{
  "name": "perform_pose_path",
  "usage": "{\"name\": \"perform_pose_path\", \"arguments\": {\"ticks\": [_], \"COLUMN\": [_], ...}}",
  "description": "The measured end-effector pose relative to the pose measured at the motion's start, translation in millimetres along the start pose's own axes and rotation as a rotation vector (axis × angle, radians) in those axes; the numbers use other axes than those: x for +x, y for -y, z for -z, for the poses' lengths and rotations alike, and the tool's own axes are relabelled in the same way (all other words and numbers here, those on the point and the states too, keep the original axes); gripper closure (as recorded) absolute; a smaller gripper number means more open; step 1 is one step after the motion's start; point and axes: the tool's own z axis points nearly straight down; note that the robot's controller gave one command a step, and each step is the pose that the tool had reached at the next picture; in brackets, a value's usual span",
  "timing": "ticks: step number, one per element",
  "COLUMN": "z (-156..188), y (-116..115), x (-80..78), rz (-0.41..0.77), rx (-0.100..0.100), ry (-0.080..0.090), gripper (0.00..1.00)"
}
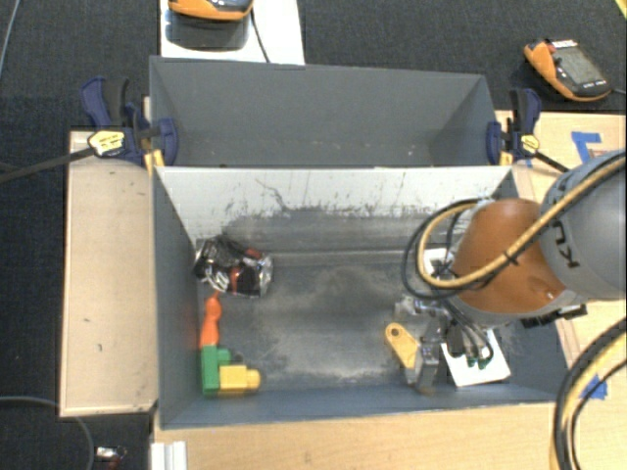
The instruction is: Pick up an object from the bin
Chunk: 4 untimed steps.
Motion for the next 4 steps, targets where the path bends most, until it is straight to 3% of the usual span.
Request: {"name": "perform_pose_path", "arguments": {"ticks": [1, 2, 4], "z": [3.7, 4.0, 60.4], "y": [-2.5, -2.5, -2.9], "x": [3.3, 3.3, 5.3], "rz": [0.000, -0.001, -0.001], "rx": [0.004, 0.004, 0.003], "ry": [0.008, 0.009, 0.000], "gripper": [1.00, 1.00, 1.00]}}
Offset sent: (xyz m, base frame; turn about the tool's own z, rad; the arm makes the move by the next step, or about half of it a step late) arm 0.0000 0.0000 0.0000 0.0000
